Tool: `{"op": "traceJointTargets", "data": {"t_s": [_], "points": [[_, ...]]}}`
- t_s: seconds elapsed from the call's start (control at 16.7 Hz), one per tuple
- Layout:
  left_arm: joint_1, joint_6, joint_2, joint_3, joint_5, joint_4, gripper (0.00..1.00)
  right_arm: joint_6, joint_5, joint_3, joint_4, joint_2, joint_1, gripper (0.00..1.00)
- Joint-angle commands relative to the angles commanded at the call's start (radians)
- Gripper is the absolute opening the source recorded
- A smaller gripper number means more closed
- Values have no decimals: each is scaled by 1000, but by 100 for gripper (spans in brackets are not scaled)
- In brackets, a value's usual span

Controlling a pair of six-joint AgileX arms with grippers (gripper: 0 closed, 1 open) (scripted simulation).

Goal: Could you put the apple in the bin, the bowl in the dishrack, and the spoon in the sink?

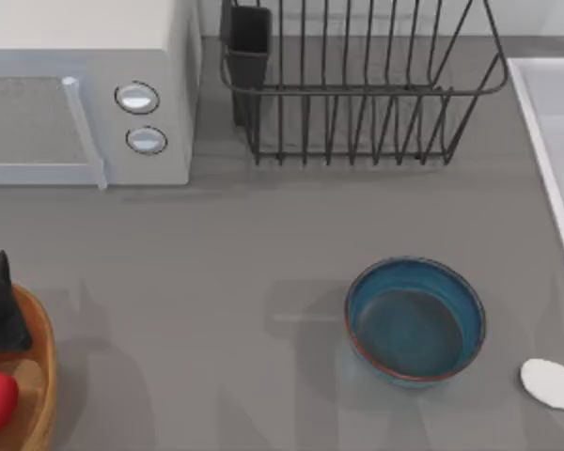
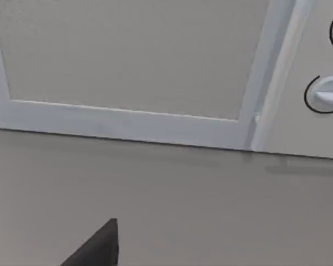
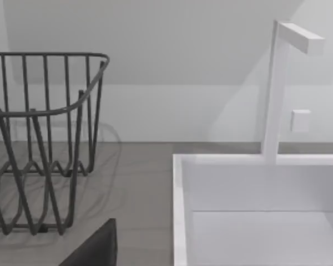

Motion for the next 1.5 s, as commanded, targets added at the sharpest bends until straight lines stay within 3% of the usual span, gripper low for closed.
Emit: {"op": "traceJointTargets", "data": {"t_s": [0.3,0.9,1.14,1.5], "points": [[80,108,-245,-177,62,220,100,0,0,0,0,0,0,100],[88,120,-268,-197,68,242,100,23,1,60,-57,64,21,100],[88,120,-268,-197,68,242,100,94,1,270,-238,296,91,100],[88,120,-268,-197,68,242,100,245,-2,712,-627,903,239,100]]}}
